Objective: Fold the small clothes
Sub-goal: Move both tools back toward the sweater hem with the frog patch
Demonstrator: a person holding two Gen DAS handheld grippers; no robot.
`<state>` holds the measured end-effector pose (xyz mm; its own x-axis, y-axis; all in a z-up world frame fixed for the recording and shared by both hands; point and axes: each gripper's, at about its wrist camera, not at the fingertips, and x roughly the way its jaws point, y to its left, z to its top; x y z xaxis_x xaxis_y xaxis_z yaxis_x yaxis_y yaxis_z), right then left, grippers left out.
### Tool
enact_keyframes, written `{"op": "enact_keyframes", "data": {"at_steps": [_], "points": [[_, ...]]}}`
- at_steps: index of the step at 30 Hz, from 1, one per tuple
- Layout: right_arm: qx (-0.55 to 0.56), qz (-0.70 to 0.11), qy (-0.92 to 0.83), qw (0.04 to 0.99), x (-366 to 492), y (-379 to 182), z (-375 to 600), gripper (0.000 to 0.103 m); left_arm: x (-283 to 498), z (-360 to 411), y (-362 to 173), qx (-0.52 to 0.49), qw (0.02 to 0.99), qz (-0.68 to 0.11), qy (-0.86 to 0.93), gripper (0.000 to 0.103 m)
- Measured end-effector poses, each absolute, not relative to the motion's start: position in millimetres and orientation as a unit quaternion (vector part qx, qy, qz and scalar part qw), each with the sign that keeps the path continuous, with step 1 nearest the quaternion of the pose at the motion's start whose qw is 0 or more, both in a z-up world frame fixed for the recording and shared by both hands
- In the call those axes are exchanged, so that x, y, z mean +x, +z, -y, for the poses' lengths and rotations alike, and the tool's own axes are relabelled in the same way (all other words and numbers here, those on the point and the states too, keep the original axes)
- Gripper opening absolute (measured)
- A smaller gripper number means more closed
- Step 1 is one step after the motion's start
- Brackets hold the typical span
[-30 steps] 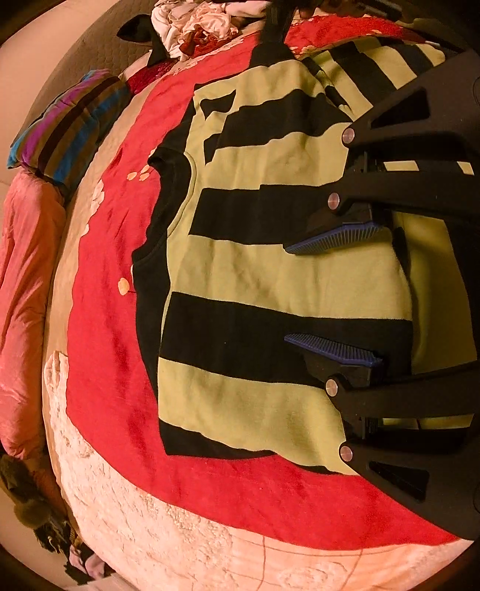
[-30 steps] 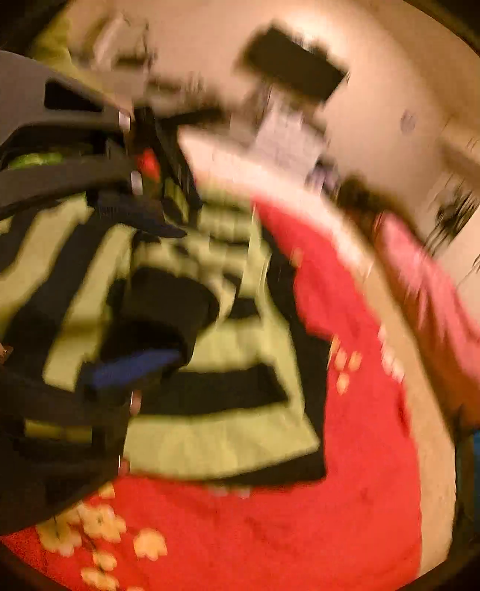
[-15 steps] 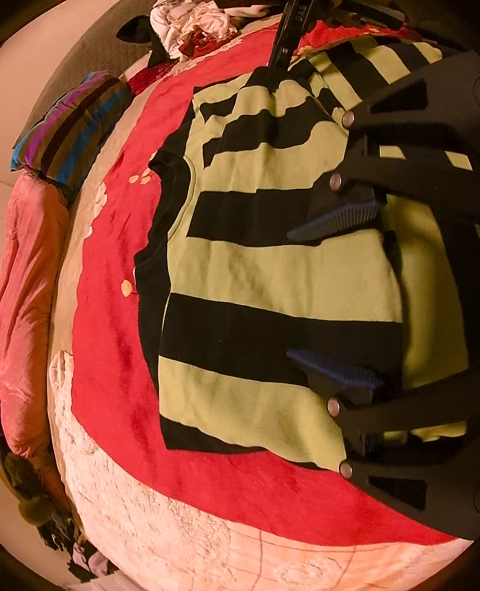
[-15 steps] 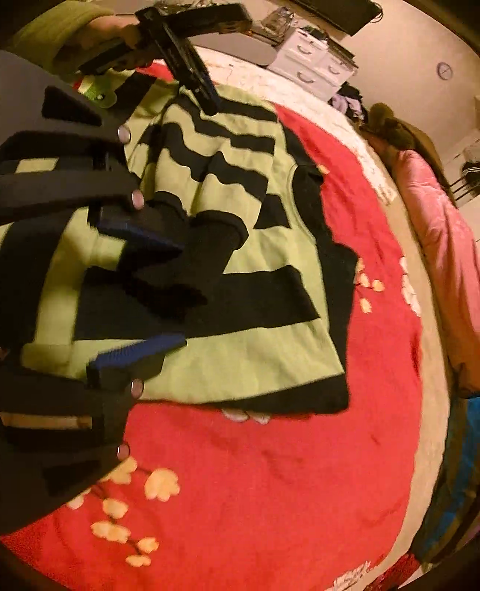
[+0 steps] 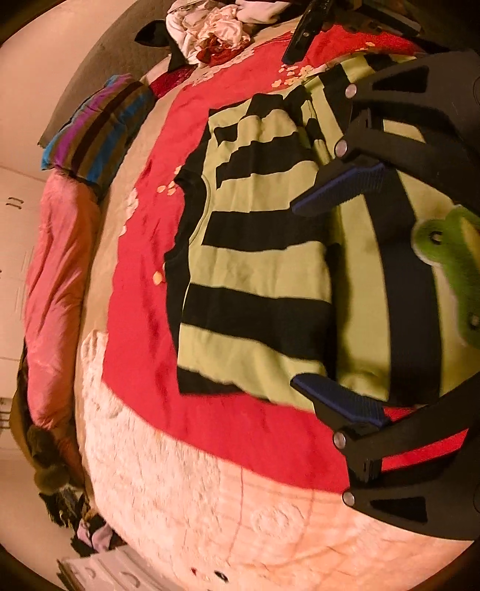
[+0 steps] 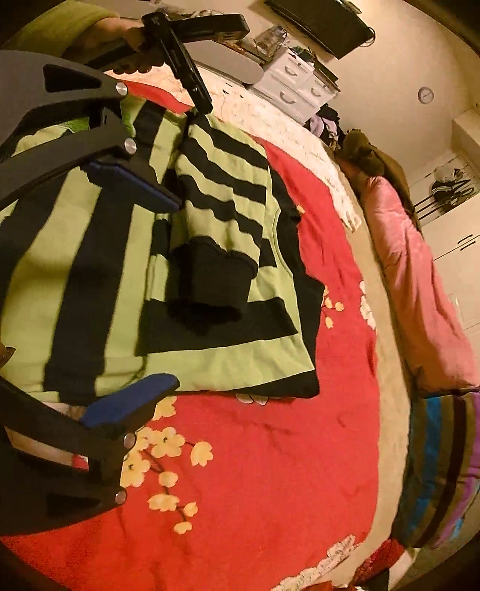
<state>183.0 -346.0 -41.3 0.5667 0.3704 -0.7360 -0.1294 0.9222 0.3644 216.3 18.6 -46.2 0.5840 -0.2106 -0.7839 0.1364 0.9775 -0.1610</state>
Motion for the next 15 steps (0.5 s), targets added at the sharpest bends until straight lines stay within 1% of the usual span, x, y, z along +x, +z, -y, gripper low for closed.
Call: {"op": "enact_keyframes", "data": {"at_steps": [1,3,8,15], "points": [[0.134,-0.440,0.143,0.876,178,-39,346,0.094,211,-21,-43,-0.041,0.891,-0.442,-0.094,0.089],[0.125,-0.433,0.142,0.881,170,-34,345,0.095,199,-26,-38,-0.039,0.896,-0.434,-0.087,0.092],[0.106,-0.422,0.138,0.890,155,-20,345,0.096,175,-36,-27,-0.031,0.901,-0.426,-0.075,0.093],[0.087,-0.431,0.143,0.887,134,-16,344,0.097,145,-49,-12,-0.009,0.908,-0.415,-0.055,0.094]]}}
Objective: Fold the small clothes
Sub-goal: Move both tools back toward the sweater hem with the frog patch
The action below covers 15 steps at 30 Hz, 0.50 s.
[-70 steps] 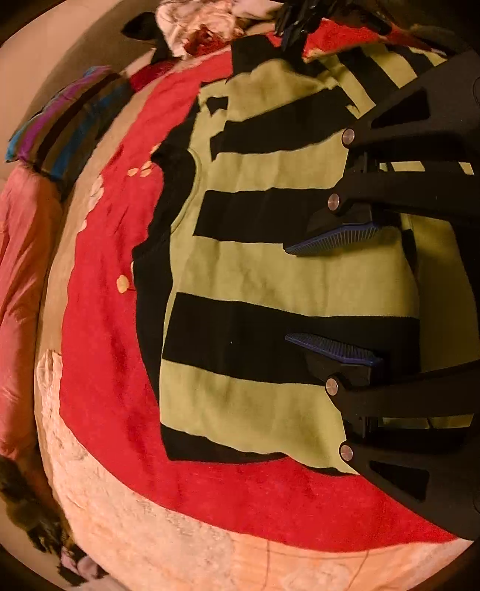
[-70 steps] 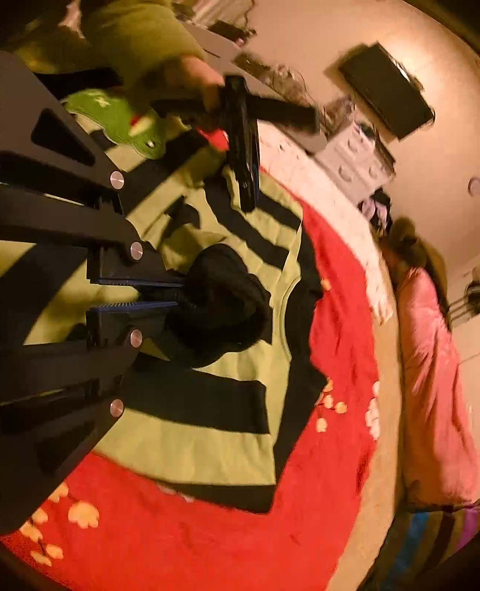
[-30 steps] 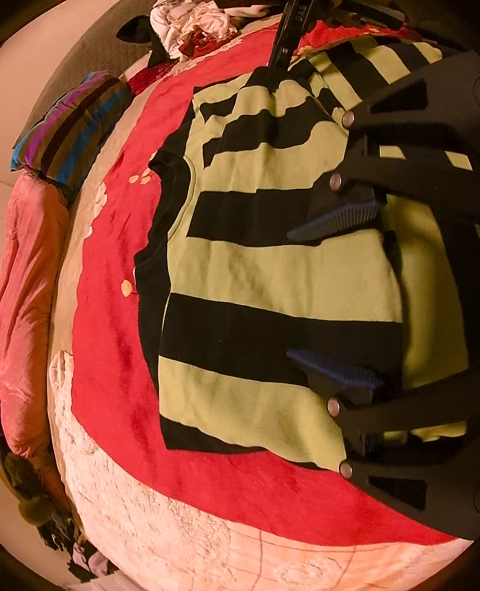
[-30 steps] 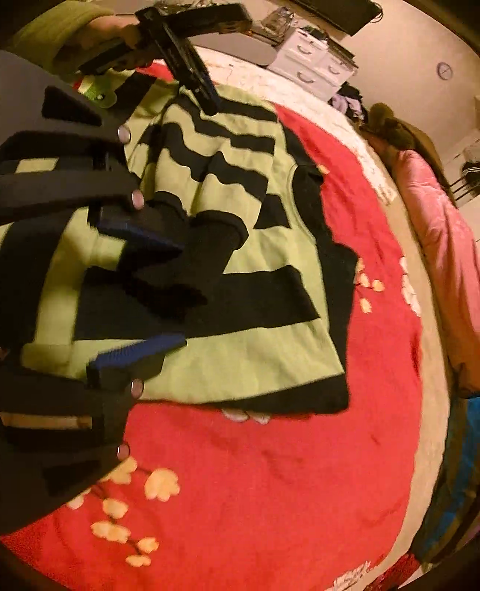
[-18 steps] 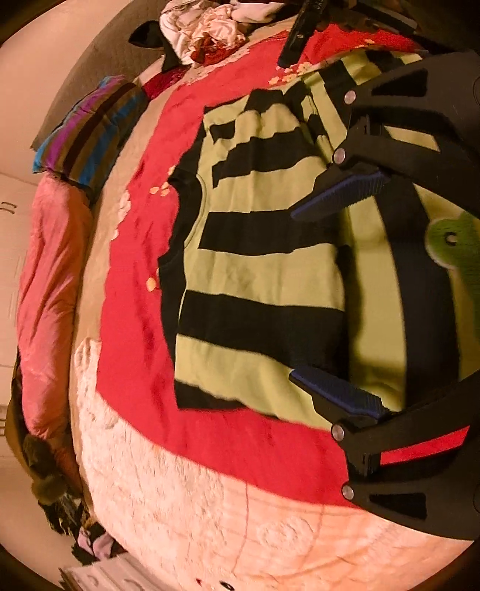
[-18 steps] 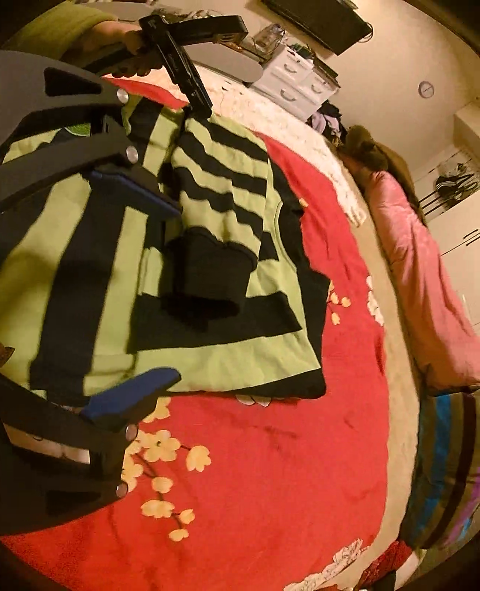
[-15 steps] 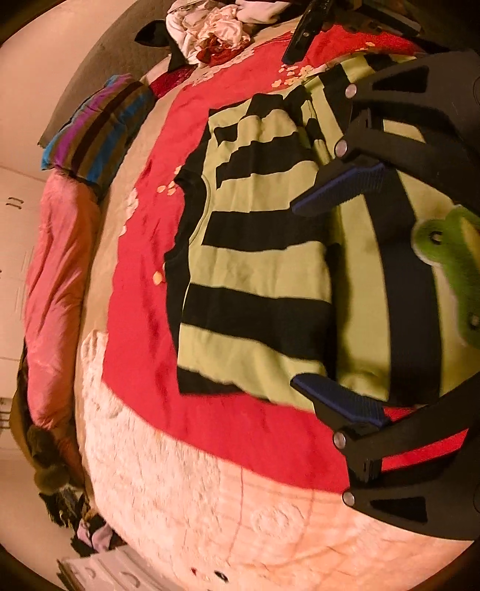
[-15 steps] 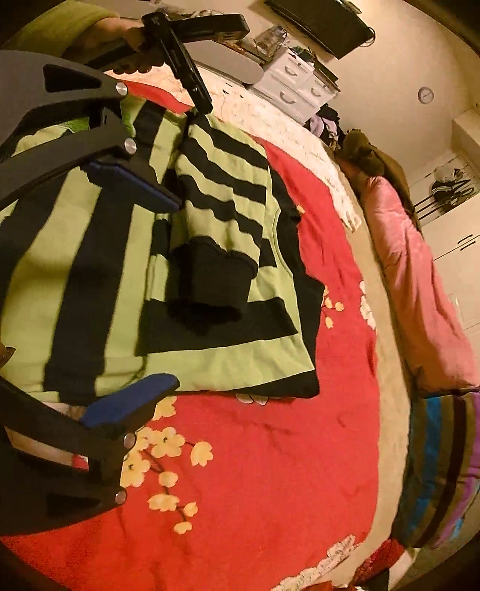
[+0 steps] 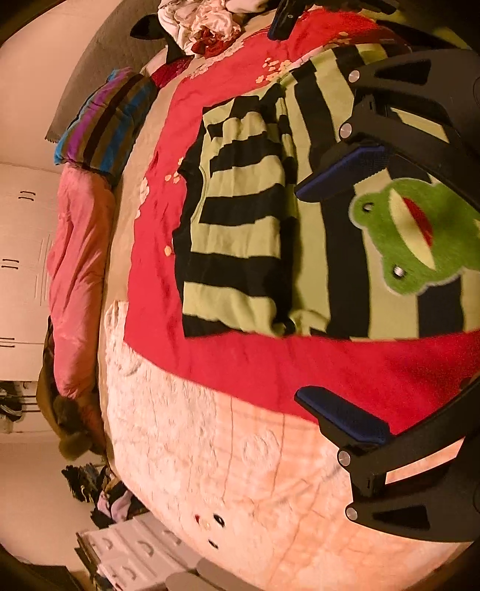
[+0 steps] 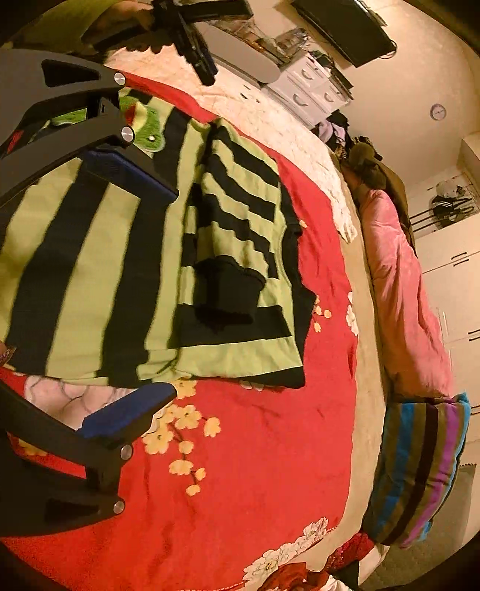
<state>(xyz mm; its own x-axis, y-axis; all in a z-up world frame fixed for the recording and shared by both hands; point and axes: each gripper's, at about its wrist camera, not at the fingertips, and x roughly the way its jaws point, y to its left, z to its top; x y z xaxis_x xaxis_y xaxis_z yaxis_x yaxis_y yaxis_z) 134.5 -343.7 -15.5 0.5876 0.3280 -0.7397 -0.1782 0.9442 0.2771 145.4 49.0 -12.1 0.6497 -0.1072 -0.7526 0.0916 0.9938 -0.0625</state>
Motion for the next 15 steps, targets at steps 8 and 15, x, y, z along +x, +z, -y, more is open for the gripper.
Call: {"op": "enact_keyframes", "data": {"at_steps": [8,15], "points": [[0.041,-0.461,0.136,0.876,96,-27,335,0.097,107,-63,-20,0.013,0.899,-0.436,-0.042,0.094],[0.055,-0.487,0.138,0.861,70,-38,334,0.097,76,-73,-36,0.001,0.882,-0.470,-0.040,0.094]]}}
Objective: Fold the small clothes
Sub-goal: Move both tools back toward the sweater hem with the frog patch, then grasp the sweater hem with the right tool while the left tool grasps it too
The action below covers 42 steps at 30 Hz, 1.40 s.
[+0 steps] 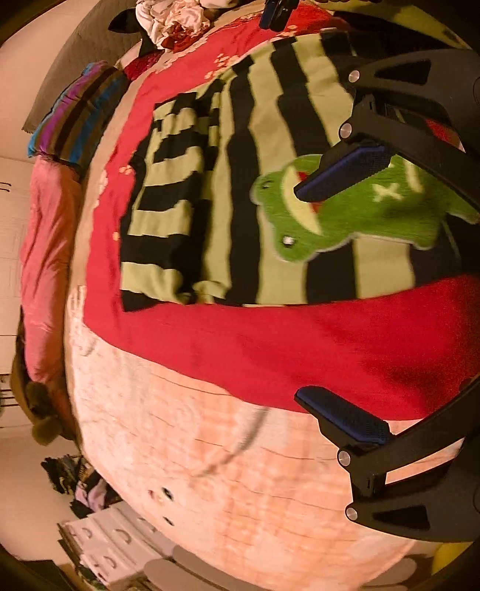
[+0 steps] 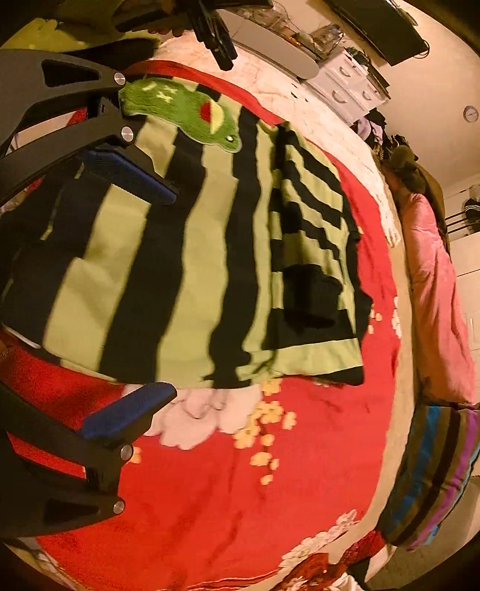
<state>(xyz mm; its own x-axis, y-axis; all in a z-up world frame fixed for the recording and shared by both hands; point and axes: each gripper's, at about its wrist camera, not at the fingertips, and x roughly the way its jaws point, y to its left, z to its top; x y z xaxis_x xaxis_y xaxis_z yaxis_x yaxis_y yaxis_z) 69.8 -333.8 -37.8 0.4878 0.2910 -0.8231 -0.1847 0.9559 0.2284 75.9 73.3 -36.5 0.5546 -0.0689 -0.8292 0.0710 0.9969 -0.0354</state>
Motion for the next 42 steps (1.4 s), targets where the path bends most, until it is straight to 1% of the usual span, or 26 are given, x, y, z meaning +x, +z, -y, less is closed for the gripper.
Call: {"op": "enact_keyframes", "data": {"at_steps": [11,17,28,32,34,35,36,37,38,39,40,41,42], "points": [[0.089,-0.536,0.128,0.830,23,-55,337,0.097,43,-74,-43,-0.023,0.868,-0.492,-0.057,0.094],[0.103,-0.561,0.133,0.811,5,-65,338,0.097,30,-71,-54,-0.035,0.852,-0.518,-0.072,0.094],[0.111,-0.604,0.128,0.779,-3,-86,339,0.097,17,-57,-88,-0.056,0.811,-0.572,-0.109,0.093],[0.135,-0.620,0.121,0.764,-3,-98,347,0.096,15,-52,-101,-0.068,0.793,-0.591,-0.127,0.093],[0.155,-0.618,0.122,0.761,-4,-99,353,0.095,15,-52,-105,-0.073,0.788,-0.597,-0.130,0.093],[0.160,-0.616,0.124,0.762,-4,-98,355,0.081,15,-52,-106,-0.075,0.788,-0.598,-0.130,0.093],[0.163,-0.613,0.127,0.763,-5,-97,356,0.074,15,-53,-105,-0.077,0.788,-0.596,-0.131,0.093],[0.163,-0.611,0.125,0.765,-6,-95,358,0.068,15,-54,-104,-0.081,0.789,-0.594,-0.133,0.091],[0.166,-0.606,0.126,0.768,-6,-93,359,0.058,14,-55,-103,-0.088,0.790,-0.591,-0.138,0.086],[0.171,-0.600,0.131,0.770,-7,-91,361,0.052,14,-55,-101,-0.093,0.790,-0.589,-0.143,0.069],[0.173,-0.596,0.137,0.772,-7,-88,360,0.045,14,-55,-100,-0.095,0.791,-0.587,-0.145,0.062],[0.174,-0.589,0.143,0.776,-8,-84,359,0.040,14,-54,-99,-0.094,0.792,-0.585,-0.145,0.058],[0.171,-0.586,0.147,0.778,-8,-82,358,0.040,14,-54,-98,-0.095,0.792,-0.585,-0.149,0.050]]}}
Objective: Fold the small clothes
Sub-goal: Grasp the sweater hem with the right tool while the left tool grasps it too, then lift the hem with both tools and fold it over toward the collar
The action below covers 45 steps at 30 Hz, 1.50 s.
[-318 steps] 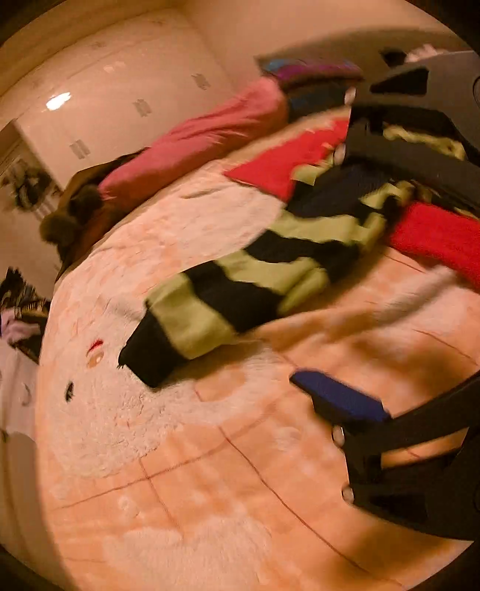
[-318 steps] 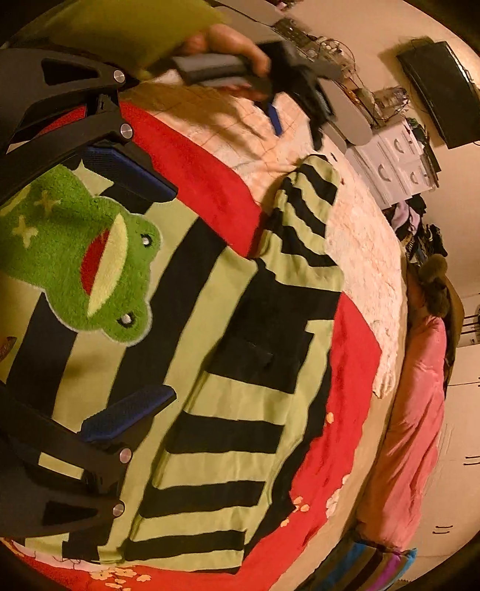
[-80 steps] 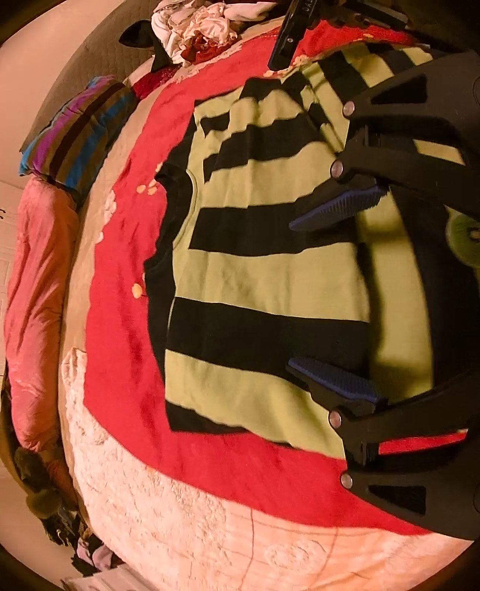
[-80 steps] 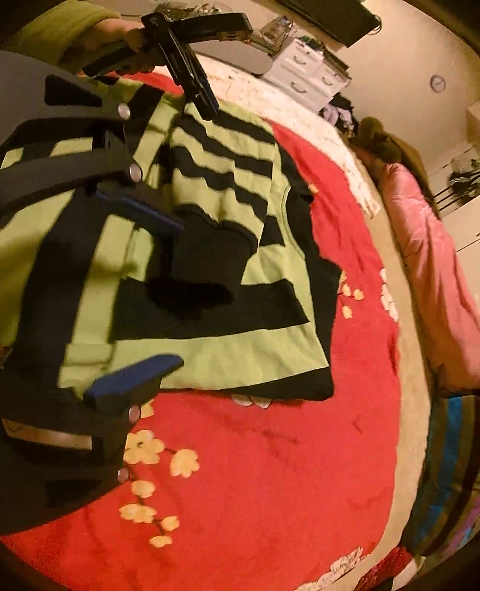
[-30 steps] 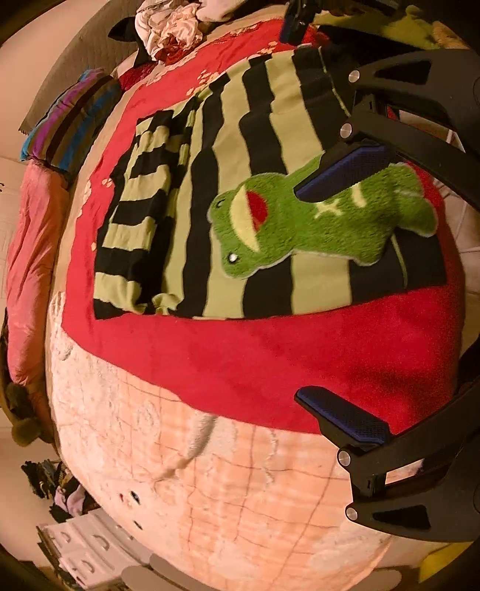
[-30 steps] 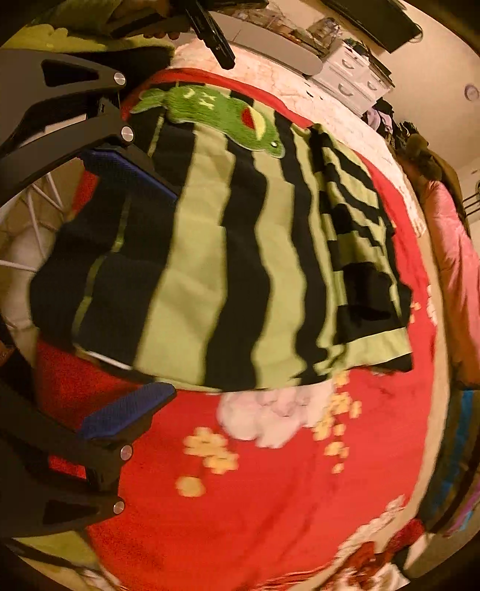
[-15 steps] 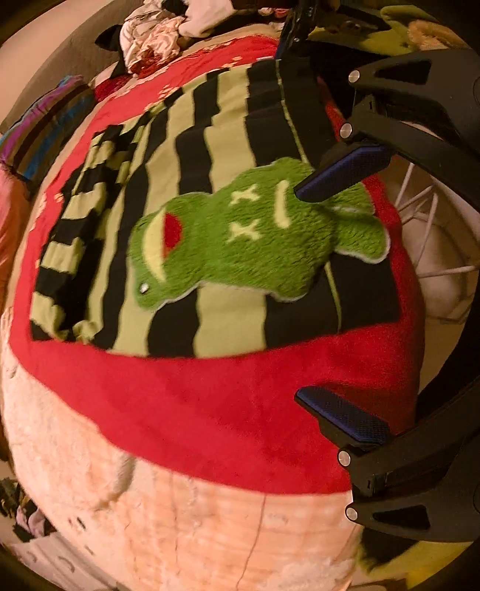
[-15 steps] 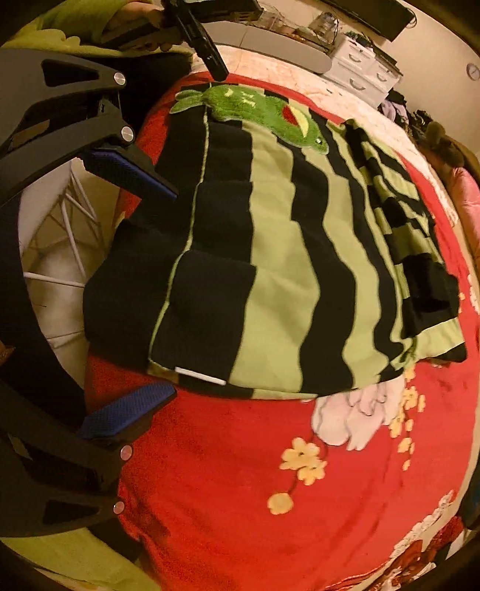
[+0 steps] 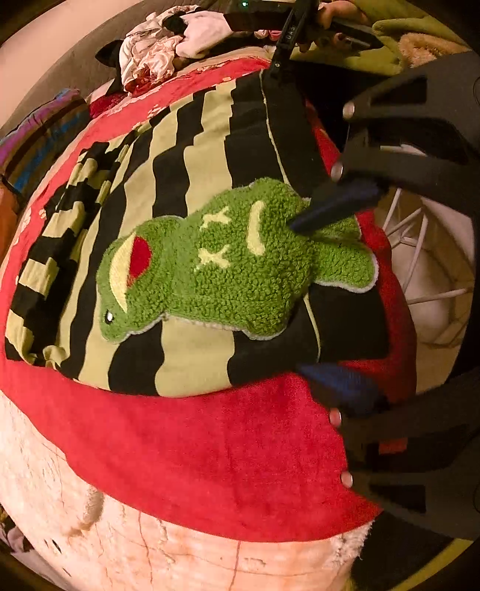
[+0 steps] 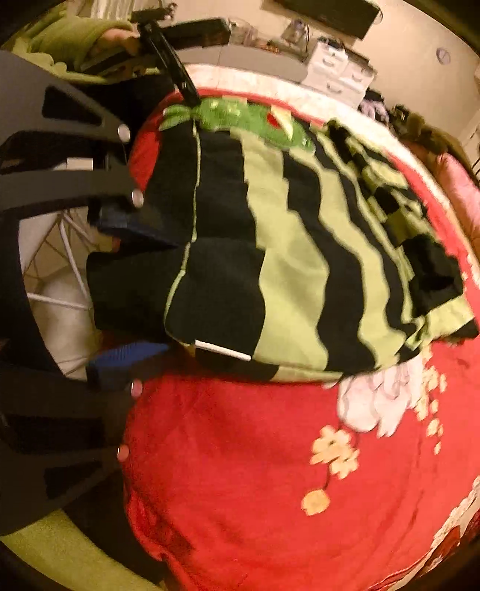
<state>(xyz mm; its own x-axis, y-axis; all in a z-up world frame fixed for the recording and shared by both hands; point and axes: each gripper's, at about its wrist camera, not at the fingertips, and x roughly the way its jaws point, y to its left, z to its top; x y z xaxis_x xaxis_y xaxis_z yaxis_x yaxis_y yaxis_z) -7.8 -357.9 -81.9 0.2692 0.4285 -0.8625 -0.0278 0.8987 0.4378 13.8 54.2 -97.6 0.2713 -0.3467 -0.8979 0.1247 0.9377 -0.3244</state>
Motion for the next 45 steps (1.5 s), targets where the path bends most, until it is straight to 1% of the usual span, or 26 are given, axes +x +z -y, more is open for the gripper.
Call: {"op": "enact_keyframes", "data": {"at_steps": [1,3,4,5,6,7,12,15,16,17,18,19,20,21,22,23,25,28,35,41,45], "points": [[0.165,-0.585,0.151,0.779,-8,-81,356,0.040,14,-54,-96,-0.095,0.792,-0.585,-0.149,0.047],[0.163,-0.587,0.150,0.779,-7,-82,355,0.040,14,-55,-96,-0.096,0.791,-0.585,-0.150,0.045],[0.166,-0.590,0.146,0.777,-6,-85,357,0.043,14,-55,-97,-0.098,0.790,-0.586,-0.149,0.045],[0.168,-0.594,0.143,0.774,-4,-87,356,0.047,15,-55,-98,-0.098,0.789,-0.588,-0.149,0.045],[0.170,-0.598,0.136,0.771,-2,-90,356,0.059,15,-55,-102,-0.099,0.784,-0.595,-0.147,0.047],[0.171,-0.604,0.131,0.767,-2,-93,357,0.064,15,-55,-105,-0.102,0.780,-0.600,-0.147,0.053],[0.188,-0.613,0.132,0.756,1,-102,359,0.065,14,-51,-114,-0.091,0.772,-0.611,-0.149,0.058],[0.203,-0.614,0.134,0.751,2,-106,363,0.066,14,-47,-115,-0.081,0.773,-0.611,-0.150,0.058],[0.204,-0.612,0.133,0.753,1,-105,364,0.065,14,-49,-115,-0.081,0.773,-0.610,-0.151,0.055],[0.202,-0.610,0.130,0.755,1,-104,364,0.058,13,-49,-114,-0.079,0.773,-0.611,-0.151,0.051],[0.203,-0.607,0.132,0.757,0,-103,364,0.054,13,-48,-112,-0.075,0.773,-0.611,-0.155,0.042],[0.207,-0.602,0.136,0.759,-2,-101,366,0.045,11,-46,-109,-0.067,0.774,-0.609,-0.159,0.033],[0.213,-0.594,0.147,0.762,-3,-97,366,0.034,10,-44,-106,-0.057,0.776,-0.606,-0.163,0.030],[0.217,-0.588,0.155,0.763,-3,-95,366,0.031,8,-41,-102,-0.046,0.780,-0.602,-0.166,0.023],[0.216,-0.584,0.160,0.766,-4,-92,365,0.028,7,-39,-99,-0.044,0.782,-0.598,-0.169,0.019],[0.210,-0.579,0.165,0.770,-4,-88,363,0.026,6,-39,-95,-0.044,0.785,-0.593,-0.172,0.008],[0.205,-0.572,0.174,0.775,-5,-82,360,0.025,6,-42,-87,-0.056,0.793,-0.580,-0.179,0.005],[0.205,-0.560,0.181,0.782,-4,-74,361,0.025,5,-50,-71,-0.081,0.806,-0.554,-0.193,0.004],[0.218,-0.519,0.200,0.802,10,-43,363,0.025,19,-61,-36,-0.119,0.830,-0.504,-0.207,0.003],[0.219,-0.486,0.206,0.821,53,-18,360,0.025,61,-66,-15,-0.141,0.846,-0.473,-0.204,0.002],[0.233,-0.478,0.188,0.826,96,-14,362,0.024,101,-70,-17,-0.176,0.844,-0.466,-0.197,0.002]]}}
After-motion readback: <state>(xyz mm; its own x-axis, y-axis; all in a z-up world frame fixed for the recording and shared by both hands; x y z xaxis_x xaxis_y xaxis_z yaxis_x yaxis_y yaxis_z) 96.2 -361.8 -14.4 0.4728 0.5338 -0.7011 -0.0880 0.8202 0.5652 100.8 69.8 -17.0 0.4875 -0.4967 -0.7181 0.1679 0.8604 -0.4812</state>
